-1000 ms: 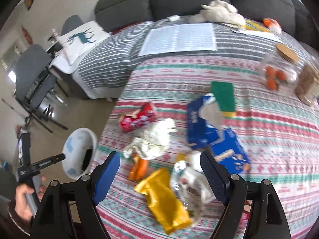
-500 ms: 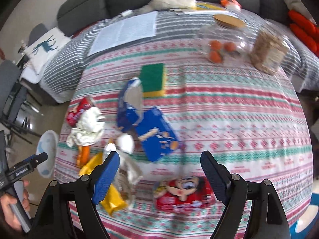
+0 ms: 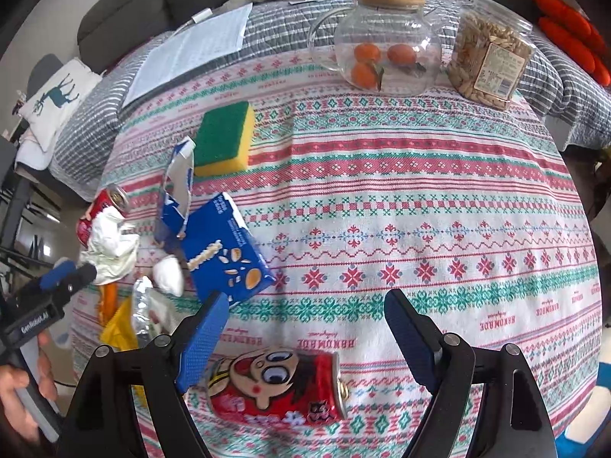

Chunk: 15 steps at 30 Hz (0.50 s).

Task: Collect trash
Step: 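Grasp the crumpled white tissue with the left tool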

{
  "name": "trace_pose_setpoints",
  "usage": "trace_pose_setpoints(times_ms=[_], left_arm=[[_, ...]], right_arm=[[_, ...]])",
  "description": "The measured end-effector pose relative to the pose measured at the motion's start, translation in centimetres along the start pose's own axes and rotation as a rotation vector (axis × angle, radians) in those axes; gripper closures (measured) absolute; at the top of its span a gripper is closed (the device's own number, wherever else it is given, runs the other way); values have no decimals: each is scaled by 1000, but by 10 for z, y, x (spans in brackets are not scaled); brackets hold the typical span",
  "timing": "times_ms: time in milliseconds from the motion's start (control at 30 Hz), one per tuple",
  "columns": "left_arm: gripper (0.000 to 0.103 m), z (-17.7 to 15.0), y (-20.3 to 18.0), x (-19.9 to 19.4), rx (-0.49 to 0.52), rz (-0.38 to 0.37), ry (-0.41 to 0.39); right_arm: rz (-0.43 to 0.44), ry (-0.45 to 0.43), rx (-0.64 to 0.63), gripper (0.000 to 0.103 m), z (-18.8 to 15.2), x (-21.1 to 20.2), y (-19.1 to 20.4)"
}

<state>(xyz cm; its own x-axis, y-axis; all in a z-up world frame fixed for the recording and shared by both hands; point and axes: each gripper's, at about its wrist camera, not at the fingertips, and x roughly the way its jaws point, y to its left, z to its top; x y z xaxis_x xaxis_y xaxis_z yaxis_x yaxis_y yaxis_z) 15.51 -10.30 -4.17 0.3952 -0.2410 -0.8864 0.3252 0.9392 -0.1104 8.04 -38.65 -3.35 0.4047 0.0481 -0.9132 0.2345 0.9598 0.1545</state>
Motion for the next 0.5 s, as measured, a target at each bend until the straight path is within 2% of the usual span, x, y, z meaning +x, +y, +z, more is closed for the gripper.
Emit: trace_pose_setpoints(times_ms=[100,267,400,500], left_arm=[[48,5,-3,8,19,-19,-17],[62,9,-10,22,42,-23,-15],[70,12,-13,21,32,-26,-45],[73,16,-15,16,24,-40,-63]], right_arm=[[8,16,-1,18,2,11,-2],[15,39,-6,18,9,28,0],[35,48,-16,18,13,35,7],[49,61,-34,18,15,41,16]])
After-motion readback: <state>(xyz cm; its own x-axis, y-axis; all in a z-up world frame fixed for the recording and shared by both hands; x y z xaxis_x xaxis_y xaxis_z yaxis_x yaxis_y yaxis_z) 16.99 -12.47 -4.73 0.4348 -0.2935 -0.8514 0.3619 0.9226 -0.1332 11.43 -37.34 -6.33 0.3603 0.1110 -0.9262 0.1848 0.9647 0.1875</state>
